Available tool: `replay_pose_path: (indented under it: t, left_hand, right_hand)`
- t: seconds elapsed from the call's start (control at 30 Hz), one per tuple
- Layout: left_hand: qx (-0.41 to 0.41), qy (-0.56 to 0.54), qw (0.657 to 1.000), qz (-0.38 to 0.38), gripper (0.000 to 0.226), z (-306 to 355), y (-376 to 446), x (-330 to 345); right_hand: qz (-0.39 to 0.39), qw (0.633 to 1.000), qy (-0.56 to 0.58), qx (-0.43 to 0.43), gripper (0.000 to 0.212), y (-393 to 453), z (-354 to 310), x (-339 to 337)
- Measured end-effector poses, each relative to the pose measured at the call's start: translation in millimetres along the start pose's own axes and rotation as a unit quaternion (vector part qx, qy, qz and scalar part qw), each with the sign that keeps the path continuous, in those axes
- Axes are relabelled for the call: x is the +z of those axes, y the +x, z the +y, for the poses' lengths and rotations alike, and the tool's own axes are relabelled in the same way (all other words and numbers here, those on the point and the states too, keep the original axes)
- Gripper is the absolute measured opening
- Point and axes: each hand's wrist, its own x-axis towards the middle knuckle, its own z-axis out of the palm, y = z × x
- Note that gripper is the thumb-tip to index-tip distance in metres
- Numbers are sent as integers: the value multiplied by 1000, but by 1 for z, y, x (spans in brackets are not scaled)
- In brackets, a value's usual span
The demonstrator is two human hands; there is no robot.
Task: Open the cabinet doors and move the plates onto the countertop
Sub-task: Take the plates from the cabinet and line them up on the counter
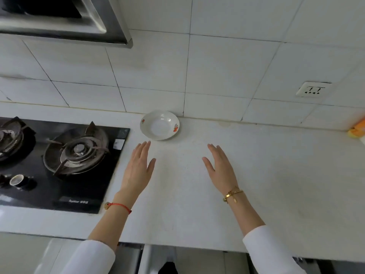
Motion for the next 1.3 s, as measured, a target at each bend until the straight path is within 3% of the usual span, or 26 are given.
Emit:
replay_pose_path:
  t: [0.6,0.9,1.3]
  left_hand:
    - [8,-27,999,39,53,99,-264,-23]
    - [5,-44,998,44,46,91,-329,-44]
    - [39,-48,998,-15,41,76,-368,-46]
  right_hand:
    - [-10,999,0,-32,53,-256,20,-79]
    - [-21,1000,10,-12,52,-323,-3,-71]
    - [25,999,-3,44,51,-384,-9,-60]
